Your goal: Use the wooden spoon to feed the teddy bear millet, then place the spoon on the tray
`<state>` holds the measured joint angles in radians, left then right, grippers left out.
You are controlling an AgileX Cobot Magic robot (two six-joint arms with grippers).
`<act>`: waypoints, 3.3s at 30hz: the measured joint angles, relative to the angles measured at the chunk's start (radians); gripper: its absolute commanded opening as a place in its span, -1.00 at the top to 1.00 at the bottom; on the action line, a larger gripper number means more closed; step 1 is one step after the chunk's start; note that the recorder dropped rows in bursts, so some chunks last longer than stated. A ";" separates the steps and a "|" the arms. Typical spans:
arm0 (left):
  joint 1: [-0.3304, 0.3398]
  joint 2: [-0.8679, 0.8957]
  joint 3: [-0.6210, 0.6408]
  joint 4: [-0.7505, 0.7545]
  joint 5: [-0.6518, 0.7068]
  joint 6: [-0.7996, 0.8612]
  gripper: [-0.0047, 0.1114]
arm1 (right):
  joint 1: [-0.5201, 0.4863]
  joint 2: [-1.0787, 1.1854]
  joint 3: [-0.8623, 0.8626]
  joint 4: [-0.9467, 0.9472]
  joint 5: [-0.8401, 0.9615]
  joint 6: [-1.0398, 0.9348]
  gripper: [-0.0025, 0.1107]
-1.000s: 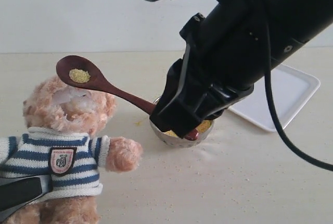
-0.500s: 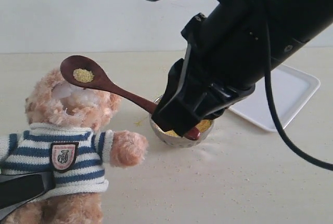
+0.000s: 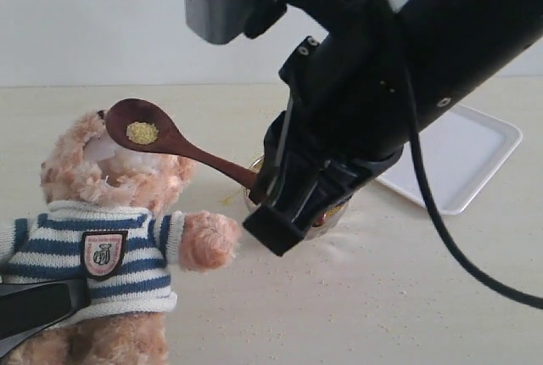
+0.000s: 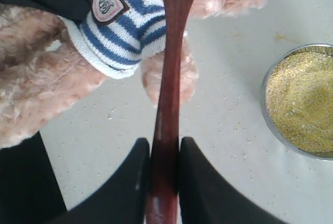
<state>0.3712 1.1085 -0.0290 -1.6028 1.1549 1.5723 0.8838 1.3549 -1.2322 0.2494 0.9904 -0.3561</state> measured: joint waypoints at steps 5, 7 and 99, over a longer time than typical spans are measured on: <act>0.000 0.000 0.000 0.000 0.000 0.000 0.83 | 0.021 0.052 0.000 -0.027 -0.033 0.027 0.96; 0.000 0.000 0.000 0.000 -0.002 -0.001 0.83 | 0.023 0.065 0.000 -0.029 -0.043 0.027 0.96; 0.000 0.000 0.000 -0.087 -0.002 0.095 0.83 | 0.393 0.081 -0.011 -1.056 0.050 0.512 0.96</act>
<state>0.3712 1.1085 -0.0290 -1.6897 1.1531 1.6670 1.2767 1.4363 -1.2434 -0.8069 1.0406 0.1554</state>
